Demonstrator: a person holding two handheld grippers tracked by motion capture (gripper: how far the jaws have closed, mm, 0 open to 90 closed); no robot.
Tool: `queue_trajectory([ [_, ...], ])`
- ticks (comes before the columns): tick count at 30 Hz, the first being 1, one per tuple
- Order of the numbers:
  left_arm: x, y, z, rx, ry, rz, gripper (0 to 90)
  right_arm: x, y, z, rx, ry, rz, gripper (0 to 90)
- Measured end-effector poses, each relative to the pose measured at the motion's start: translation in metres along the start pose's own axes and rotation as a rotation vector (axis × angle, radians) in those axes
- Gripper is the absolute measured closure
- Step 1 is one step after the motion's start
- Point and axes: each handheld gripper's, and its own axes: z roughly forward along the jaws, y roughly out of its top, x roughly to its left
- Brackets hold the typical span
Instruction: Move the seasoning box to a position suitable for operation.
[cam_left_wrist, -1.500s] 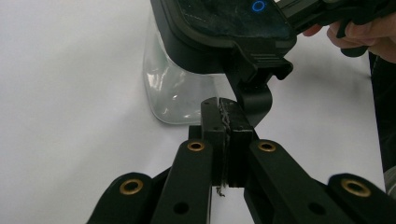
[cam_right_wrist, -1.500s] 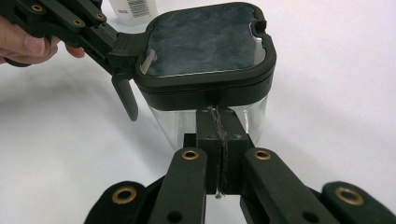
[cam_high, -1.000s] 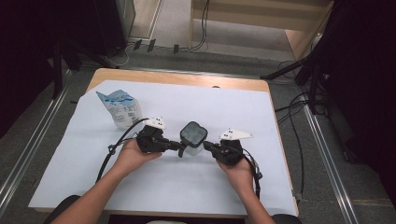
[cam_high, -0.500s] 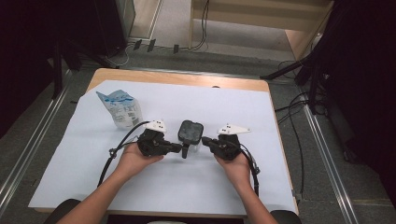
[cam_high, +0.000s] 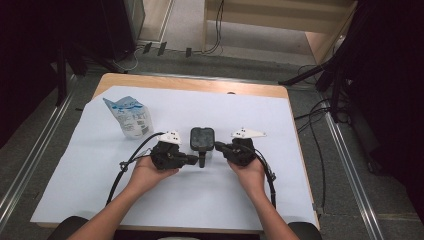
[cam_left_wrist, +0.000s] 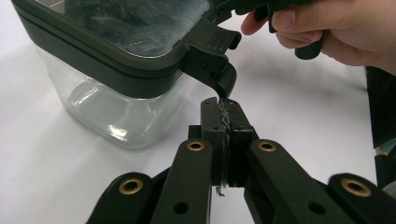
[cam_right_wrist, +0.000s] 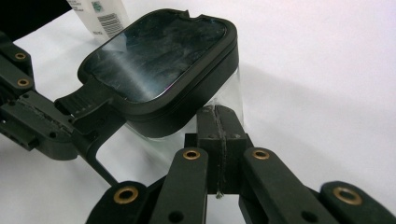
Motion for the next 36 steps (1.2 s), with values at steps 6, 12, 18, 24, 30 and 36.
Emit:
queue_trajectory([
  [6,-0.001,0.001,0.004,-0.006,0.003,0.006,90.0,-0.001,0.001,0.004,-0.009,-0.016,0.011,90.0],
  [12,0.000,0.003,0.005,-0.003,0.002,0.003,90.0,0.000,0.001,0.003,-0.002,-0.023,0.005,90.0],
  [18,-0.002,0.005,0.010,0.000,-0.002,0.015,90.0,0.002,0.002,-0.004,-0.004,-0.032,-0.008,90.0],
  [24,-0.005,0.008,0.016,-0.003,-0.018,0.023,90.0,0.004,-0.002,-0.008,0.002,-0.032,-0.003,90.0],
  [30,-0.005,0.011,0.019,0.005,-0.027,0.025,90.0,0.004,-0.007,-0.014,0.007,-0.036,0.019,90.0],
  [36,0.001,0.010,0.002,0.043,-0.037,0.014,90.0,0.011,-0.012,-0.021,0.012,-0.015,0.033,90.0],
])
